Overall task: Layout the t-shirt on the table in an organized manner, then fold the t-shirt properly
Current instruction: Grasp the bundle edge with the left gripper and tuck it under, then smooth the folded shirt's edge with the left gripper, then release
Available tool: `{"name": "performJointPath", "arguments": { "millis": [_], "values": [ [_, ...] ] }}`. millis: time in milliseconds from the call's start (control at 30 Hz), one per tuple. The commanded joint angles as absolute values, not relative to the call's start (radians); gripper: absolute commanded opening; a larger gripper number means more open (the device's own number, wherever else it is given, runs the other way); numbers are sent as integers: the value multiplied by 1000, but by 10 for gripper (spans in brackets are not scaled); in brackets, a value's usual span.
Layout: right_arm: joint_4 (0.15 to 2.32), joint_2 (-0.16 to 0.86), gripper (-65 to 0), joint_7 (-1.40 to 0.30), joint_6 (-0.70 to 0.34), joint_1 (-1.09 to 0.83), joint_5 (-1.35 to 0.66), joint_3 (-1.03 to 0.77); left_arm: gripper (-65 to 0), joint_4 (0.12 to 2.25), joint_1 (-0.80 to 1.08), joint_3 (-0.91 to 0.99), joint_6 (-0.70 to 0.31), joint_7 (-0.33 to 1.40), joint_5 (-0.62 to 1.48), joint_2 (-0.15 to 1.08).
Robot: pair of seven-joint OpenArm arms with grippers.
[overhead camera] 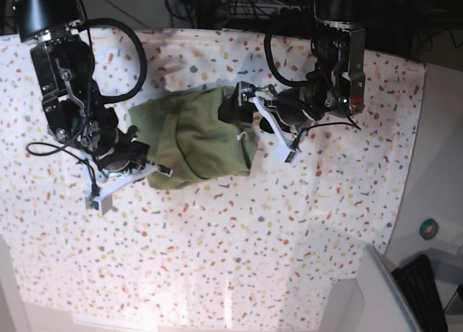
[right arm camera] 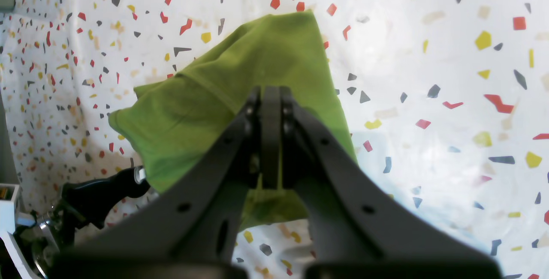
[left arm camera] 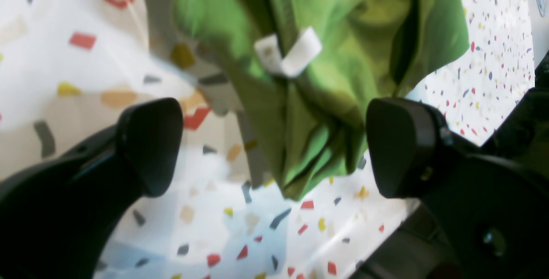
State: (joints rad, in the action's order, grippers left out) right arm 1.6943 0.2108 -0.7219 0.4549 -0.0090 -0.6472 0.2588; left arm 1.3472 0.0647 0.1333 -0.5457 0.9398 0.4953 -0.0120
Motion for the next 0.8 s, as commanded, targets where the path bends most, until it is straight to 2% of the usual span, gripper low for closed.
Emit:
{"name": "performJointPath", "arguments": {
  "millis": [0,167,233,333,533,633,767],
  "values": [
    [1712,225,-650,-702,449,8,-644,252,0,1345,53,116,-522,921,510,-15],
    [1715,246,-650,-700,449,7,-644,252,0,1302,51,91,-453,914,510,-15],
    [1718,246,-650,-700,449,-7,-644,237,-114,1299,50,91,-441,914,510,-15],
    [1718,246,-650,-700,449,-30,-644,196,-324,1299,36,84,-440,914,510,-15],
    [1719,246,-650,-699,447,-65,-644,151,-643,1277,12,82,-435,920,509,-13],
    [1719,246,-650,-699,429,-90,-644,107,-650,1277,-8,79,-433,924,499,-1],
    [1719,240,-650,-699,285,-127,-644,10,-650,1279,-67,-19,-433,992,386,77]
  ]
}}
